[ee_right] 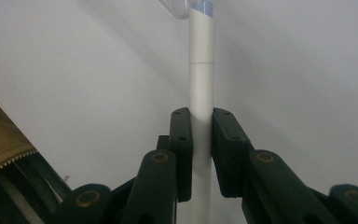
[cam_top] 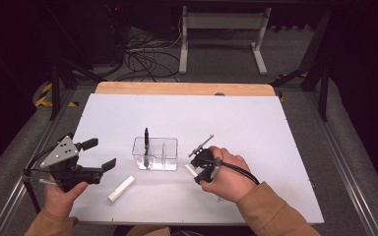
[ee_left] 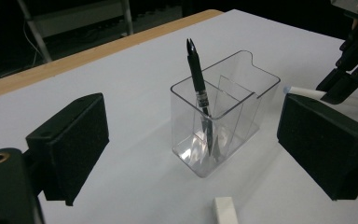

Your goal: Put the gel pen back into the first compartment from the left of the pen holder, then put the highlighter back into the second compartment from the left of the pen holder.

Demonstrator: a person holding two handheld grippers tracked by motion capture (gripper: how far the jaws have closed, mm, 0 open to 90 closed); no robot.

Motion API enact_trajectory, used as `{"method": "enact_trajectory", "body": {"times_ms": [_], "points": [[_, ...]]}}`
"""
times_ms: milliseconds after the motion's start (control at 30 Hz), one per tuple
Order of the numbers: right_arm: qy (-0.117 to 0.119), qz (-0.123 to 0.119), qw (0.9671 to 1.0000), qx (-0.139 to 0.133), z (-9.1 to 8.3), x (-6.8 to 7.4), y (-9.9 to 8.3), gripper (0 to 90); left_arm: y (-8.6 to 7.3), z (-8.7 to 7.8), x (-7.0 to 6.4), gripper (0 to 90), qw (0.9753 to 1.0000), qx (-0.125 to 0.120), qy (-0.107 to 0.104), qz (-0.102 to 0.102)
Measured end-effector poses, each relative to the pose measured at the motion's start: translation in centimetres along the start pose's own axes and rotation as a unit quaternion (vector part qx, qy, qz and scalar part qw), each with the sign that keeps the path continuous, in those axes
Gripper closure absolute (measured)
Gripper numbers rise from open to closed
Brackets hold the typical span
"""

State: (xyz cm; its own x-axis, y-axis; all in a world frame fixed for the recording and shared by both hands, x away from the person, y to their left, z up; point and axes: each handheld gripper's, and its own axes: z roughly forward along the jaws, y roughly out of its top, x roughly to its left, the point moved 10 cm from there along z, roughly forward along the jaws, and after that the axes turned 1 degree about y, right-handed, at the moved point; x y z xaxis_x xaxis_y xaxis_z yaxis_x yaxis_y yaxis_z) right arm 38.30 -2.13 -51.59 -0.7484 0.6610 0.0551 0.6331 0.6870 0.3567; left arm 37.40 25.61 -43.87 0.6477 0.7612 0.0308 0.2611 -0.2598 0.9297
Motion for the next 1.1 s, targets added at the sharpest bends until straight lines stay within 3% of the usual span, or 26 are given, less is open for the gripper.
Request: {"method": "enact_trajectory", "body": {"times_ms": [200,367,800,967,1000,1033,1067,1100], "points": [[0.002,-0.002,0.9996,-0.028,-1.0,-0.2,0.6,79.3,0.0,0.0,0.0,9.7,1.0000,0.000,0.000,-0.001],[0.005,-0.004,0.9975,-0.070,-2.3,-0.5,1.4,79.2,0.0,-0.1,0.0,9.7,1.0000,0.000,-0.001,-0.001],[0.005,-0.001,0.9958,-0.091,-3.6,-0.9,1.8,79.2,0.1,-0.1,0.0,9.7,1.0000,-0.002,0.000,-0.002],[0.012,-0.010,0.9900,-0.140,-4.8,-0.6,3.0,79.2,0.1,-0.1,0.0,9.7,1.0000,-0.001,0.001,0.001],[0.012,-0.010,0.9900,-0.140,-4.8,-0.6,3.0,79.2,0.1,-0.1,0.0,9.6,1.0000,-0.001,0.001,0.001],[0.015,-0.014,0.9869,-0.160,-5.3,-0.5,3.6,79.2,0.1,-0.1,0.0,9.7,1.0000,-0.001,0.001,0.001],[0.015,-0.014,0.9869,-0.160,-5.3,-0.5,3.6,79.2,0.1,-0.1,0.0,9.7,1.0000,-0.001,0.001,0.001],[0.018,-0.019,0.9835,-0.179,-5.7,-0.5,4.1,79.2,0.1,-0.1,0.0,9.6,1.0000,-0.002,0.000,-0.001]]}}
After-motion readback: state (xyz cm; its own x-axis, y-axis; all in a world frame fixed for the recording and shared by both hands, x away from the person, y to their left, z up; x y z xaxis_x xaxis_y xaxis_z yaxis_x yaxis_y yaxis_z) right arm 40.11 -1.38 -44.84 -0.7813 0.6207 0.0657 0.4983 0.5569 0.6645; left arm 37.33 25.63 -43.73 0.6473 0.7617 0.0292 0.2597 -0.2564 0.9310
